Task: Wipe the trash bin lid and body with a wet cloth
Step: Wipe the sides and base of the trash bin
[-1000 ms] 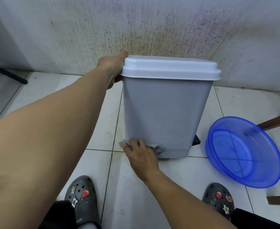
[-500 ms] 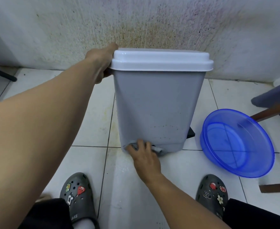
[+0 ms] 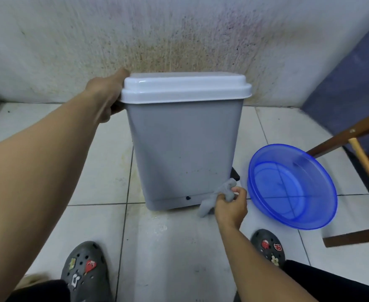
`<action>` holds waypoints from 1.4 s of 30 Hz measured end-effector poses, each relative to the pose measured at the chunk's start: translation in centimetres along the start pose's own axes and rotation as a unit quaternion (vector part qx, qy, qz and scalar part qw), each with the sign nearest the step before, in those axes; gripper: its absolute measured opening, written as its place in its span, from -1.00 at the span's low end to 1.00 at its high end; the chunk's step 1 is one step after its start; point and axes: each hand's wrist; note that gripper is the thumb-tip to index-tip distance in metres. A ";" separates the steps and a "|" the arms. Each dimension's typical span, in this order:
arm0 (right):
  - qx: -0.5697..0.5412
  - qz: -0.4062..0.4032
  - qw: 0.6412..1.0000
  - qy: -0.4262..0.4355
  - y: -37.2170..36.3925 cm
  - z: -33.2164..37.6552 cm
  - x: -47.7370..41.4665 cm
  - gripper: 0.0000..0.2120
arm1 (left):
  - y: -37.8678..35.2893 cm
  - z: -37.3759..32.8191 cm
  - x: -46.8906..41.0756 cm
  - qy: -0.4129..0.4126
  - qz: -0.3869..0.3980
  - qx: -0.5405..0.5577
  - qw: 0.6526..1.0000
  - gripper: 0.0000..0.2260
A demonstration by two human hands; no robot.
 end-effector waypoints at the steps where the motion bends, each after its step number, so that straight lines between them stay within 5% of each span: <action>1: -0.032 -0.005 0.998 -0.046 0.0 0.2 -0.1 -0.73 | 0.1 0.1 -0.1 0.001 -0.002 -0.001 1.000 -0.58; 7: -0.100 -0.006 0.991 -0.089 0.4 1.6 -0.9 -0.77 | 0.4 0.5 -0.3 -0.007 0.000 -0.001 1.000 -0.54; 13: -0.129 -0.017 0.991 0.036 1.2 8.2 -1.9 -0.79 | 0.7 0.6 -0.2 -0.010 0.016 0.002 1.000 -0.49; 15: -0.092 -0.015 0.986 0.137 1.7 10.4 -2.1 -0.77 | 0.8 0.6 -0.1 -0.008 0.020 -0.001 1.000 -0.52; 17: -0.022 -0.019 0.954 0.300 2.1 12.2 -2.5 -0.75 | 0.9 0.6 0.0 -0.010 0.020 -0.002 1.000 -0.51; 20: 0.109 -0.012 0.856 0.505 2.5 14.6 -3.5 -0.68 | 1.1 0.6 0.1 -0.007 0.020 0.000 1.000 -0.50; 26: 0.217 -0.027 0.732 0.645 2.7 16.5 -4.3 -0.62 | 0.8 0.4 0.2 -0.005 0.027 0.001 1.000 -0.55; 34: 0.276 0.059 0.699 0.657 1.0 6.6 -3.2 -0.64 | 0.7 0.2 -0.2 0.001 0.024 -0.012 1.000 -0.51; 39: 0.392 0.174 0.644 0.633 1.9 1.6 -3.2 -0.52 | 0.6 0.2 -0.2 0.001 0.023 -0.012 1.000 -0.48; 42: 0.333 0.160 0.683 0.630 2.4 2.4 -3.5 -0.57 | 0.5 0.2 -0.1 -0.003 0.022 -0.010 1.000 -0.56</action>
Point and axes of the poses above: each hand's wrist, its own x-axis away from the middle knuckle, its own y-axis out of the back of the hand, z = x × y, and after that the axes turned 1 degree about z, right-handed
